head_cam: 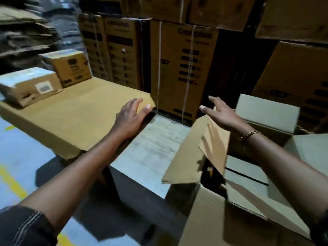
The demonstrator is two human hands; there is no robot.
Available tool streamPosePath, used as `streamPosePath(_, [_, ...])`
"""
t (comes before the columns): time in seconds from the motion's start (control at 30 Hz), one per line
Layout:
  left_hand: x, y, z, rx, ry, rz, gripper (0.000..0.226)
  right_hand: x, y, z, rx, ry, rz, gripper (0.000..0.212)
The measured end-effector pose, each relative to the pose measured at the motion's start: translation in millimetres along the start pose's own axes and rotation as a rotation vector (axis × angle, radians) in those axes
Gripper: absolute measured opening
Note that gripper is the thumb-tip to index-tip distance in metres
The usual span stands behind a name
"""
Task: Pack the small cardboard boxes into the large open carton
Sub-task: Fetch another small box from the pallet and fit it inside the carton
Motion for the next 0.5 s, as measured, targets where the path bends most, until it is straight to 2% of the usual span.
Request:
streamPosePath(0.13, [28.7,-81.2,-63.3,-0.058,0.066,-0.121,0.061,62.7,-84.3,55.0,0.096,-0.080,-0.058,0.084])
streamPosePath(0.5, [72.1,-268.6,-219.3,-0.172,0.286,-0.347,0.060,184.6,-278.6,220.9,0.338,-0.262,-0.129,0.077])
Point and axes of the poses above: each hand's wrist, its own x-axis towards the middle knuckle, its own z-axis out of the palm, y = z × x, the point moved 3 cm from there along x, towards the middle knuckle, and after that the axes turned 2 degrees about -z, right-handed, at the moved point
